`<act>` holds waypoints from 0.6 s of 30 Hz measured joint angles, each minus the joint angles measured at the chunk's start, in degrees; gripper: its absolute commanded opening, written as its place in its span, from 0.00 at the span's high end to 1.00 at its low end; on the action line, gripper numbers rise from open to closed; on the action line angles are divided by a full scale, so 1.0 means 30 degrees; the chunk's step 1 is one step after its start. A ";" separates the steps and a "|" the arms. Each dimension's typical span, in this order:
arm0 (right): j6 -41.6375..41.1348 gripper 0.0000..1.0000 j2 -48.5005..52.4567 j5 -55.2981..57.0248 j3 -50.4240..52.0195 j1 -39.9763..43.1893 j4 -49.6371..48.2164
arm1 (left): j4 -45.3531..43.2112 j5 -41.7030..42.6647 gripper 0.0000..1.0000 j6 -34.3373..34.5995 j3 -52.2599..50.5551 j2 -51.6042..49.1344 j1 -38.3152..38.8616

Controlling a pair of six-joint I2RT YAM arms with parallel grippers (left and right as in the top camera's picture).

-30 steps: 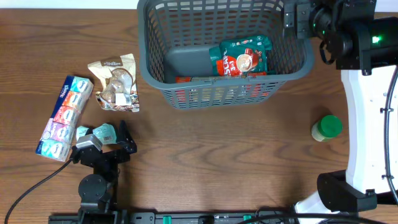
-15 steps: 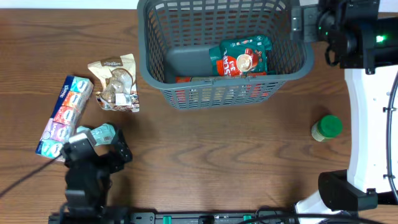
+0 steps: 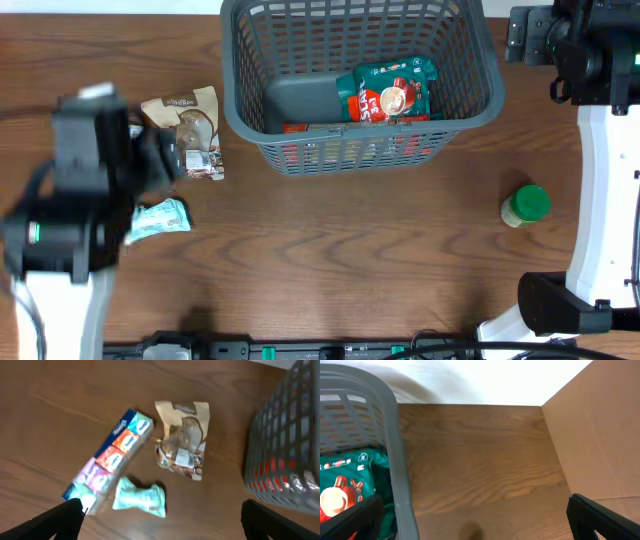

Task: Pack container
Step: 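Move the left gripper over the clear bag of brown snacks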

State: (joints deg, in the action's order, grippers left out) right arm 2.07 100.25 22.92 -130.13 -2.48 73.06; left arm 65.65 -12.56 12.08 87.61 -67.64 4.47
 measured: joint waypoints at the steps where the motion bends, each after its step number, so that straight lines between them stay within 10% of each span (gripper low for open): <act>1: 0.0000 0.01 0.0000 0.0007 0.0000 0.0000 0.0000 | 0.0007 -0.0044 0.02 -0.0109 0.0627 -0.0867 -0.0044; 18: 0.0000 0.01 0.0000 0.0015 0.0000 0.0000 0.0044 | -0.0539 0.6747 0.01 -0.3657 0.1530 -0.9683 -0.5705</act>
State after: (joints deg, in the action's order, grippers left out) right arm 2.07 100.25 22.96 -130.13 -2.48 73.19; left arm 64.03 7.68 1.10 92.20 -96.68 -12.64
